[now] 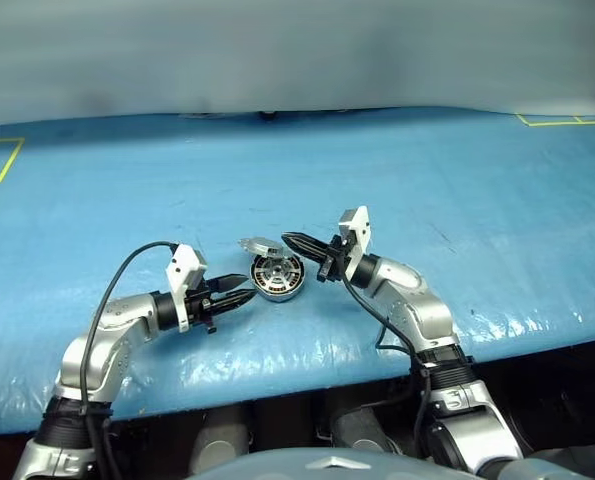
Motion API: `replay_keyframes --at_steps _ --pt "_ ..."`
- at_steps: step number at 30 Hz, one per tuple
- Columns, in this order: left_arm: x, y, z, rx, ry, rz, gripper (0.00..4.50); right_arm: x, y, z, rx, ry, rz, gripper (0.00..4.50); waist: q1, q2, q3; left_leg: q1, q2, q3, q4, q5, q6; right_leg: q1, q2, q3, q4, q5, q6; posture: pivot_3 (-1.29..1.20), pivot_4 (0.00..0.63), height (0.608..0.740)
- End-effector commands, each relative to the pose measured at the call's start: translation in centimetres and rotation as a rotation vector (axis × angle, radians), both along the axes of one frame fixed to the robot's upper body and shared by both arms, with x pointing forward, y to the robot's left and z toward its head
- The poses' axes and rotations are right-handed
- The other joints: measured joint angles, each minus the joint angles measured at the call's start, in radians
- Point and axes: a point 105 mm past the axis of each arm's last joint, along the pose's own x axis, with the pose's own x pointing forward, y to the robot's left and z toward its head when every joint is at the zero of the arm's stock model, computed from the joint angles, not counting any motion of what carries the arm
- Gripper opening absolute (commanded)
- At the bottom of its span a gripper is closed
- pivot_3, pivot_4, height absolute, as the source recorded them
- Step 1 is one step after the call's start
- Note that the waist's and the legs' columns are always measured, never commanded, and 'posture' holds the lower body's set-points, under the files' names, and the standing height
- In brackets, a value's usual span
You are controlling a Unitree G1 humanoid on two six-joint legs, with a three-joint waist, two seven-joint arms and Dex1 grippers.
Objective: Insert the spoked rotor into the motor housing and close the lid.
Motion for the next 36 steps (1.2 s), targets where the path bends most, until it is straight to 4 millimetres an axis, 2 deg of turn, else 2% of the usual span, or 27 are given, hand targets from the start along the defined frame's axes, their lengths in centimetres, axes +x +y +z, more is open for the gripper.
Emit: replay_keyframes --at_steps 1,8,12,14,18,21,24,27,29,32,36 --pt "-0.2 0.5 0.7 0.014 -0.027 0.012 1.77 -1.4 2.4 1.5 0.008 -0.063 0.12 0.0 0.0 0.0 0.0 0.0 0.0 0.0 0.0 0.0 0.0 0.0 0.0 0.0 0.0 0.0 0.0 0.0 0.15 0.74" --pt "-1.2 0.2 -0.1 0.033 0.003 0.01 1.77 -2.6 5.0 -0.5 -0.095 -0.052 0.217 0.0 0.005 0.0 0.0 -0.001 -0.001 0.0 0.0 0.0 0.0 0.0 -0.002 -0.001 -0.001 -0.001 -0.002 0.0 0.15 0.74" --pt "-1.5 0.1 -0.4 0.034 0.011 0.01 1.77 -2.4 5.0 -1.7 -0.159 -0.045 0.197 0.0 0.005 0.0 0.0 -0.001 -0.001 0.0 0.0 0.0 0.0 0.0 -0.002 -0.001 -0.001 -0.002 -0.003 0.0 0.15 0.74" --pt "-1.6 0.1 -0.4 0.032 0.013 0.01 1.77 -2.8 4.8 -1.6 -0.15 -0.044 0.209 0.0 0.005 0.0 0.0 -0.001 0.0 0.0 0.0 0.0 0.0 0.0 -0.002 -0.001 -0.001 -0.002 -0.004 0.0 0.15 0.74" --pt "-1.7 0.1 -0.5 0.031 0.017 0.009 1.77 -5.0 4.4 1.1 -0.058 -0.09 0.322 0.0 0.005 0.0 0.0 -0.001 0.0 -0.001 0.0 0.0 0.0 -0.001 -0.002 -0.002 -0.001 -0.002 -0.004 0.0 0.15 0.74" --pt "-1.6 0.0 -0.6 0.029 0.023 0.006 1.77 -5.2 4.3 2.9 -0.001 -0.121 0.326 0.0 0.004 0.001 0.001 -0.001 0.0 0.0 0.0 -0.001 -0.001 -0.001 -0.002 -0.002 -0.001 -0.003 -0.004 0.0 0.15 0.74" --pt "-1.6 -0.2 -0.6 0.026 0.024 0.002 1.77 -4.3 4.1 4.5 0.053 -0.142 0.284 0.0 0.005 0.001 0.001 -0.001 0.0 -0.001 0.0 0.0 -0.001 0.0 -0.001 -0.003 -0.001 -0.003 -0.004 0.0 0.15 0.74" --pt "-1.6 -0.2 -0.7 0.026 0.028 0.003 1.77 -1.4 4.2 4.6 0.05 -0.124 0.142 0.0 0.004 0.001 0.001 -0.001 0.0 -0.001 0.0 0.0 -0.001 -0.001 -0.001 -0.003 0.0 -0.003 -0.004 0.0 0.15 0.74" --pt "-1.5 -0.1 -0.8 0.026 0.029 0.005 1.77 0.4 4.3 3.7 0.037 -0.063 0.074 0.0 0.004 0.001 0.001 0.0 0.0 -0.001 0.0 0.0 -0.001 -0.001 -0.001 -0.003 -0.001 -0.003 -0.004 0.0 0.15 0.74" --pt "-1.6 -0.1 -0.9 0.026 0.03 0.011 1.77 2.0 4.7 2.0 -0.01 -0.003 0.034 0.0 0.005 0.001 0.001 -0.001 0.0 -0.001 -0.001 0.0 -0.001 -0.001 -0.002 -0.003 -0.001 -0.003 -0.005 0.0 0.15 0.74" --pt "-1.6 0.0 -0.9 0.028 0.028 0.026 1.77 2.2 5.3 0.7 -0.062 0.012 0.061 0.0 0.003 0.001 0.001 -0.002 -0.001 0.0 -0.001 -0.001 -0.001 -0.001 -0.002 -0.002 -0.001 -0.002 -0.005 0.0 0.15 0.74"
